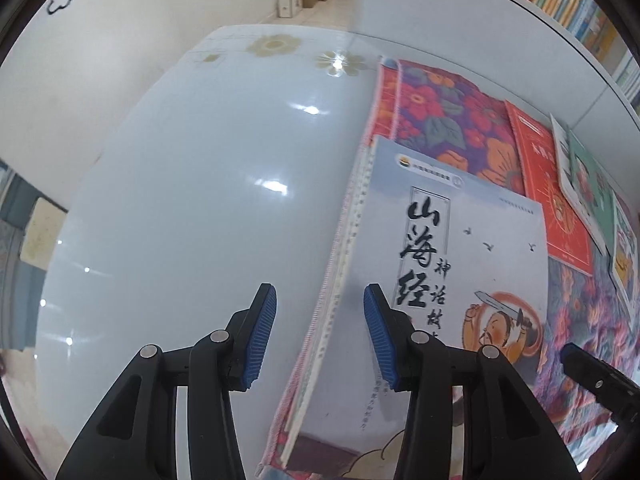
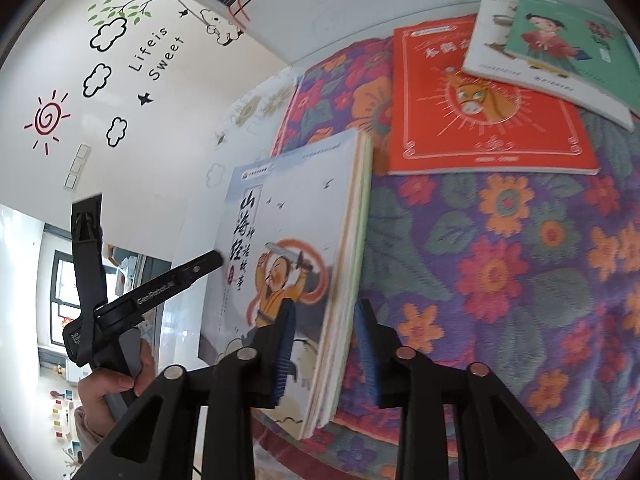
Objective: Organize books
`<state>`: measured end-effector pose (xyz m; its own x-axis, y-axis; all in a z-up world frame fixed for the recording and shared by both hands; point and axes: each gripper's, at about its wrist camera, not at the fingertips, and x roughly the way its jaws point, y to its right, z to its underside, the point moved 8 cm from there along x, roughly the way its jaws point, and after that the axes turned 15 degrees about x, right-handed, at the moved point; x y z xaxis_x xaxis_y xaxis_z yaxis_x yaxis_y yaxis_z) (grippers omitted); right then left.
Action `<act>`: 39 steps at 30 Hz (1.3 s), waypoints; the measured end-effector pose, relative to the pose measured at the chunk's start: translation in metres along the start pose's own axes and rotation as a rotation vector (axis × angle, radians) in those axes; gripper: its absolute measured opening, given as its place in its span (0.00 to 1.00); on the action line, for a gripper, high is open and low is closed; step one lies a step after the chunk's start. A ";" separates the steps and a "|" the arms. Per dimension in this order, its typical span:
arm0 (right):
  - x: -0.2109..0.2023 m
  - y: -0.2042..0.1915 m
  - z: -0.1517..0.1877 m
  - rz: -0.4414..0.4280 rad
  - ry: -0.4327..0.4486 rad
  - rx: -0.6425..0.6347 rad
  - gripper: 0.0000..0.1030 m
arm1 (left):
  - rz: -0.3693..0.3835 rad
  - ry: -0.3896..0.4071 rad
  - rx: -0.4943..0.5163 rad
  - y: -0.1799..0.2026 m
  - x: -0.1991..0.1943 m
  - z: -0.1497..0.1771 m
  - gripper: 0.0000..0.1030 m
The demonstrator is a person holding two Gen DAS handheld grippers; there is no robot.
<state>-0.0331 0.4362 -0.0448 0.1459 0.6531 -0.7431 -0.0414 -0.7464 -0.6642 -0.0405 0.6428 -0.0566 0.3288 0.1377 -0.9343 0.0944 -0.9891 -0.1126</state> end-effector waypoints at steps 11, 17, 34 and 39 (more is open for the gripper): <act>-0.041 0.028 -0.017 -0.054 0.042 0.052 0.35 | 0.035 0.062 0.068 0.056 -0.032 -0.028 0.42; -0.075 0.069 -0.036 -0.076 0.108 0.121 0.35 | 0.094 0.092 0.124 0.116 -0.035 -0.054 0.42; -0.214 0.251 -0.123 0.129 0.430 0.324 0.40 | 0.453 0.057 0.338 0.387 -0.001 -0.105 0.42; -0.225 0.298 -0.131 0.195 0.414 0.358 0.40 | 0.497 -0.007 0.376 0.446 0.026 -0.094 0.42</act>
<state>0.0509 0.0502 -0.0643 0.4739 0.3495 -0.8083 -0.4271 -0.7114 -0.5580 0.0984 0.2098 -0.0999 0.2419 -0.3429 -0.9077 -0.4061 -0.8854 0.2263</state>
